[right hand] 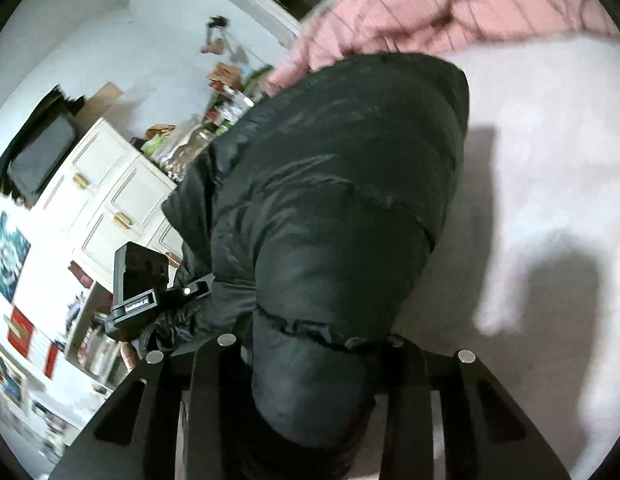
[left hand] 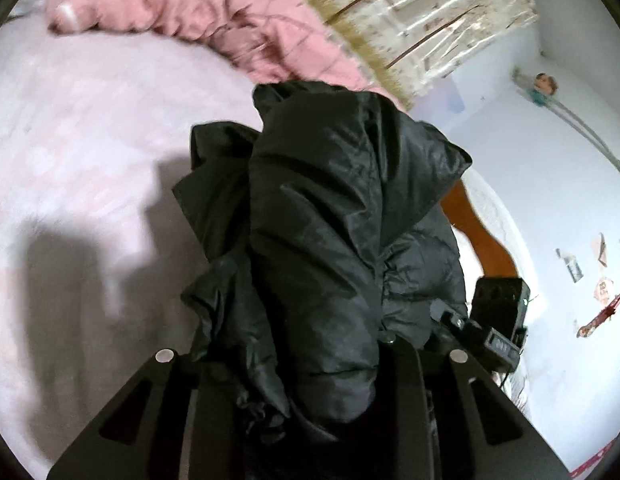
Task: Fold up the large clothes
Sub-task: 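Carry the folded jacket with both tools toward the clothes stack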
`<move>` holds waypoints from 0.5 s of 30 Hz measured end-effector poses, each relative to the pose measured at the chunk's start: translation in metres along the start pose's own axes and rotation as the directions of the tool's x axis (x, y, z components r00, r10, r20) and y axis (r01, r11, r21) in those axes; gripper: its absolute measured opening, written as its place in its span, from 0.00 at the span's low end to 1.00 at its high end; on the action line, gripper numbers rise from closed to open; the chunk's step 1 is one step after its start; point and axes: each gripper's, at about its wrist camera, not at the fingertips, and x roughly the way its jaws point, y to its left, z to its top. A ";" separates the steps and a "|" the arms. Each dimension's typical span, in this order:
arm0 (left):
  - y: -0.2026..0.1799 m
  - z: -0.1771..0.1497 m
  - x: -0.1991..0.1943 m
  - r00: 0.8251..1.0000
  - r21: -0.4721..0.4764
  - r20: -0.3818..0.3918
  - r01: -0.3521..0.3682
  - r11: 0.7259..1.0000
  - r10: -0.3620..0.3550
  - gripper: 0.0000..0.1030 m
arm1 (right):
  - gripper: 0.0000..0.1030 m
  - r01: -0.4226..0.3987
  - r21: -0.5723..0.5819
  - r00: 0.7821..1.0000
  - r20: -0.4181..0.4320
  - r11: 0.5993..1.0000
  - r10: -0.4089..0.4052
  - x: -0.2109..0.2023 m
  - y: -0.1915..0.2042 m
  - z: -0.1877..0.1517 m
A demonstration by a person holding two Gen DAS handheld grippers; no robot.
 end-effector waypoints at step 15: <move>-0.227 0.030 0.099 0.985 0.345 -0.004 0.161 0.925 -0.170 0.24 | 0.35 0.182 -0.143 0.944 0.302 0.973 -0.132 -0.244 0.002 0.051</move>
